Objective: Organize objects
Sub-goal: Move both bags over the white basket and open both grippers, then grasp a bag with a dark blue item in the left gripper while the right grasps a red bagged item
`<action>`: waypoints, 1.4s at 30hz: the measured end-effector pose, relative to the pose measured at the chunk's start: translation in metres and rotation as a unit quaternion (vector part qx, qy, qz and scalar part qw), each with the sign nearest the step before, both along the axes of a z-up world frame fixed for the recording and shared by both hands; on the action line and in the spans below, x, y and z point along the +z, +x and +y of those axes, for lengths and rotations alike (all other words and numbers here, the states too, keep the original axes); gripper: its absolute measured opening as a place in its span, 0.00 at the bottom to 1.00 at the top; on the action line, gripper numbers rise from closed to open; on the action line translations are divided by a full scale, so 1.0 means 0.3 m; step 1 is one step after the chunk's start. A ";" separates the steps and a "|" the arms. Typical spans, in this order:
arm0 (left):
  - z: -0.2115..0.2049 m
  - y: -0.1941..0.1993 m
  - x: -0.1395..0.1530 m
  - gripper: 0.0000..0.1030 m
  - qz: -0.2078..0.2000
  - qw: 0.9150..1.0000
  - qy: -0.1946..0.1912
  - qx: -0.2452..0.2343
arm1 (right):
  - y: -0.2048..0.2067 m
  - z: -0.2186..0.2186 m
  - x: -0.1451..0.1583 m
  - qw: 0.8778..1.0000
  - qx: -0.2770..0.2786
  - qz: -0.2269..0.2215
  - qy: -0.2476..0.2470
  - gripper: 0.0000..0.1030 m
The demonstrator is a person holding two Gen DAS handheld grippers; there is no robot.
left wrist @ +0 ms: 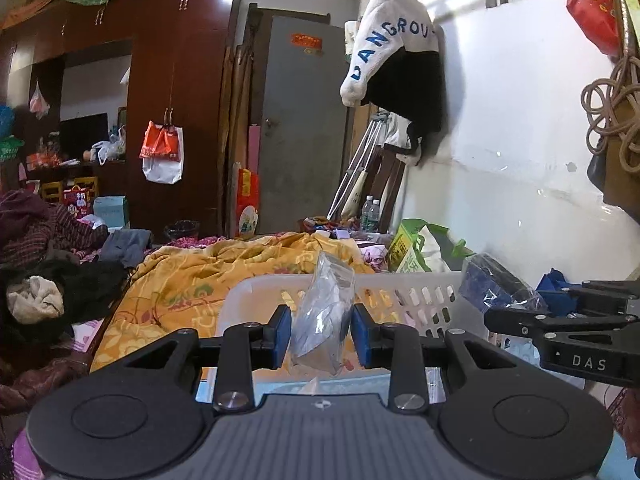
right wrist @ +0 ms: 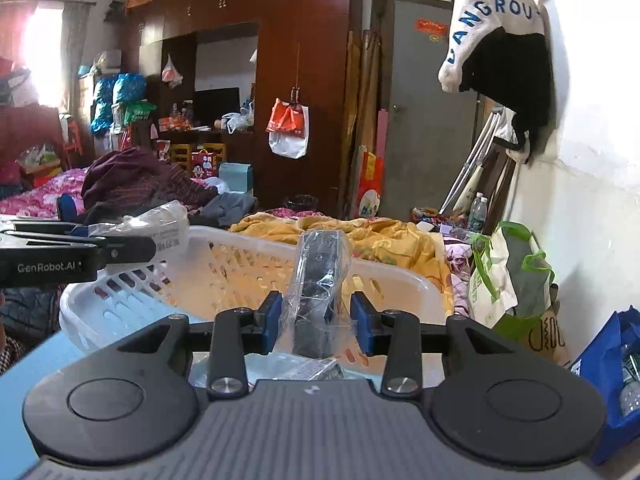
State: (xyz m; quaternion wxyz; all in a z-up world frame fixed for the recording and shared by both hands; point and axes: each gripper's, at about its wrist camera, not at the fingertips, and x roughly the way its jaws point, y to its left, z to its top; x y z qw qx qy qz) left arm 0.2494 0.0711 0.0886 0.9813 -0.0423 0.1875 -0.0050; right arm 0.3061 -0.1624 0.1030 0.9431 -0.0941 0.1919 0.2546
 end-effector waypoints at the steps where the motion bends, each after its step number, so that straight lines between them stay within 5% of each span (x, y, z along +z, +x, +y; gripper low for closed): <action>1: -0.005 -0.004 0.001 0.43 -0.009 1.000 0.008 0.003 | -0.003 -0.002 0.000 1.000 0.000 -0.001 0.003 0.47; 2: -0.012 -0.005 -0.004 0.53 -0.011 1.000 0.017 0.009 | -0.007 -0.002 0.001 1.000 0.002 0.000 0.004 0.65; 3: -0.018 0.000 -0.006 0.78 -0.006 1.000 0.024 0.015 | -0.014 -0.006 -0.001 1.000 0.002 -0.001 0.004 0.77; 4: -0.022 0.003 -0.008 0.82 -0.004 0.999 0.027 0.019 | -0.029 -0.012 -0.002 1.000 -0.003 -0.011 0.004 0.94; 8: 0.006 -0.102 -0.026 0.82 -0.015 1.000 -0.003 0.006 | -0.130 -0.081 -0.011 0.999 -0.007 -0.042 0.016 1.00; 16: -0.047 -0.549 -0.226 0.82 -0.059 0.998 0.003 -0.035 | -0.497 -0.261 -0.276 0.997 -0.031 -0.026 0.063 1.00; 21: -0.090 -0.676 -0.352 0.82 -0.072 0.997 0.009 -0.027 | -0.663 -0.261 -0.384 0.993 -0.013 -0.045 0.107 1.00; 26: -0.123 -0.731 -0.409 0.82 -0.103 0.994 0.023 -0.022 | -0.728 -0.193 -0.419 0.990 0.040 -0.087 0.107 0.99; 32: -0.112 -0.701 -0.471 0.82 -0.074 0.997 0.031 -0.020 | -0.701 -0.123 -0.439 0.992 0.078 -0.071 0.069 0.78; 42: -0.118 -0.689 -0.512 0.82 -0.066 0.997 0.043 -0.019 | -0.696 -0.082 -0.461 0.991 0.104 -0.061 0.052 0.62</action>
